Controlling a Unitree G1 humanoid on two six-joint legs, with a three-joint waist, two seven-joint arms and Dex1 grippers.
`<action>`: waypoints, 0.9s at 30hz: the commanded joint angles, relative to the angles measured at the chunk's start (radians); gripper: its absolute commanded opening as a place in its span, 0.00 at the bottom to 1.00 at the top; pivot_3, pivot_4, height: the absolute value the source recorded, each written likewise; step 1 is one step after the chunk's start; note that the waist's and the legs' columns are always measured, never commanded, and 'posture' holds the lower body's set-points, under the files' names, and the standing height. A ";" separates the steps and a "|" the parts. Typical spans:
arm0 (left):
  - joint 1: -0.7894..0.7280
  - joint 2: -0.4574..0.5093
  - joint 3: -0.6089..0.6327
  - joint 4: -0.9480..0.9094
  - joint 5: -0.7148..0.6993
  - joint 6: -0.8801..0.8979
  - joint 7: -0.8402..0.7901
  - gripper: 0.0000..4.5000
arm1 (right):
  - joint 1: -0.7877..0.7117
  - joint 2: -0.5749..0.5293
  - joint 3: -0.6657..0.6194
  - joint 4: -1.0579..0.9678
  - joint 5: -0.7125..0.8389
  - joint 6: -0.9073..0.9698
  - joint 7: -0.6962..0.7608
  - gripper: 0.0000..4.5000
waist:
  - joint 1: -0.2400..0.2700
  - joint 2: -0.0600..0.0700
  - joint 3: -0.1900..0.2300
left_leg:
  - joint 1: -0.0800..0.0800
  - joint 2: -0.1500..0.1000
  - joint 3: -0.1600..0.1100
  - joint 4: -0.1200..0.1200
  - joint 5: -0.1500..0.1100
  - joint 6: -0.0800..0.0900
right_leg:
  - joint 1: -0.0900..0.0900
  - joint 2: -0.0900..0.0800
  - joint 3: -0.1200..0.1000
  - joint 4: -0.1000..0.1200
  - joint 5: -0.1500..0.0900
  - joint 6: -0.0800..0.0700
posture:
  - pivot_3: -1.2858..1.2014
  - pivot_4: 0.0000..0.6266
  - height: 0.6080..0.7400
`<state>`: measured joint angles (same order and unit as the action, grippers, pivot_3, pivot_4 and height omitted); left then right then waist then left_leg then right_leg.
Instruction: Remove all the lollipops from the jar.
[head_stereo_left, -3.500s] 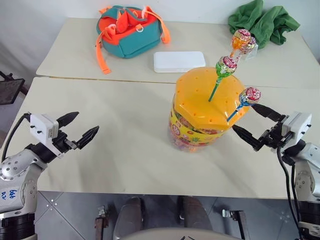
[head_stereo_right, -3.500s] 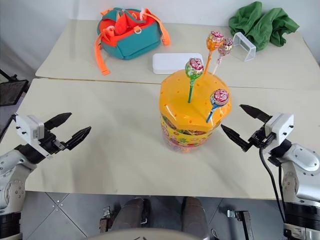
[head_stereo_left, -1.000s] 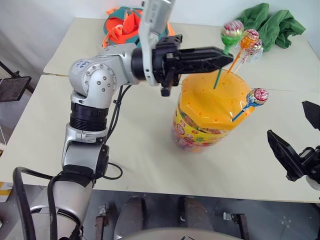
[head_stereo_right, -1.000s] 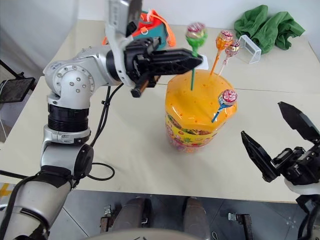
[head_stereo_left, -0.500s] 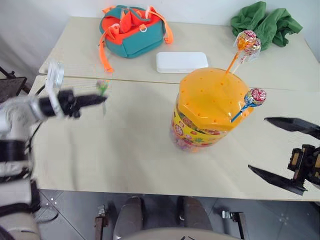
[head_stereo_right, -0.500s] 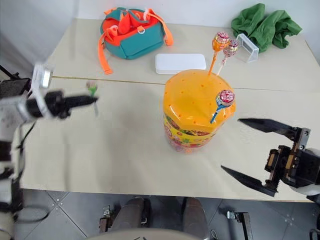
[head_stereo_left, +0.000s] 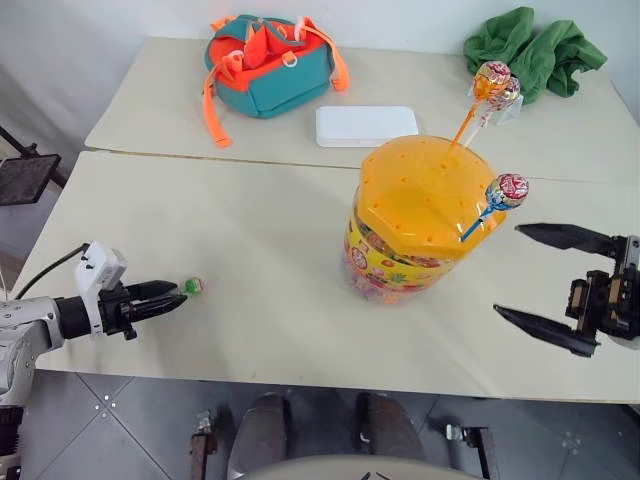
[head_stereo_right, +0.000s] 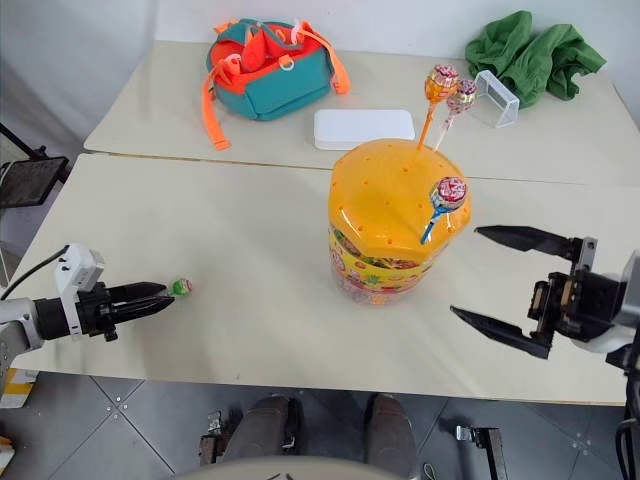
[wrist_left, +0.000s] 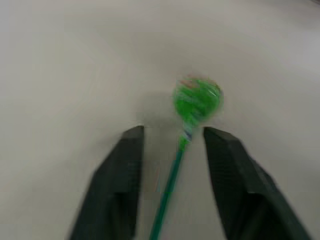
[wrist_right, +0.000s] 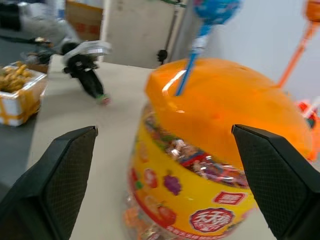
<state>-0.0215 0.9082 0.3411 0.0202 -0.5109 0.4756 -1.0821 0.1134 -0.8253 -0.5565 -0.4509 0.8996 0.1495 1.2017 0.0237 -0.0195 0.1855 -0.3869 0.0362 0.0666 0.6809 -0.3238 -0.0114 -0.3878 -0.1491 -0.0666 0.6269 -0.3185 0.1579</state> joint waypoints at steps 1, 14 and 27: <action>-0.048 -0.002 0.102 -0.034 -0.144 -0.089 -0.182 0.68 | -0.038 -0.040 0.014 -0.090 0.053 0.117 -0.134 1.00 | 0.000 0.000 0.000 | -0.001 0.000 0.000 0.000 0.000 0.000 | -0.001 0.000 0.000 0.000 0.000 0.000 | 0.52 0.24 1.00; -0.289 -0.146 0.058 -0.270 -0.484 0.145 -0.080 0.99 | -0.282 -0.045 0.149 -0.136 0.141 0.283 -0.269 1.00 | -0.001 0.000 0.000 | -0.003 0.000 0.001 0.001 -0.001 0.002 | -0.003 0.000 0.000 0.001 0.001 0.001 | 0.52 0.24 1.00; -0.337 -0.211 0.022 -0.209 -0.514 0.141 -0.128 1.00 | -0.251 -0.024 0.100 -0.062 0.095 0.222 -0.133 0.05 | -0.003 -0.001 0.000 | -0.002 0.000 0.001 0.001 -0.001 0.002 | -0.002 0.000 0.000 0.000 0.001 0.001 | 0.52 0.24 1.00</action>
<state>-0.3483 0.6913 0.3642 -0.1792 -1.0176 0.6347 -1.1848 -0.1256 -0.8557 -0.4205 -0.5053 0.9745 0.3910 1.0710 0.0211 -0.0201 0.1854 -0.3896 0.0360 0.0680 0.6825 -0.3252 -0.0098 -0.3900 -0.1487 -0.0669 0.6266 -0.3180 0.1587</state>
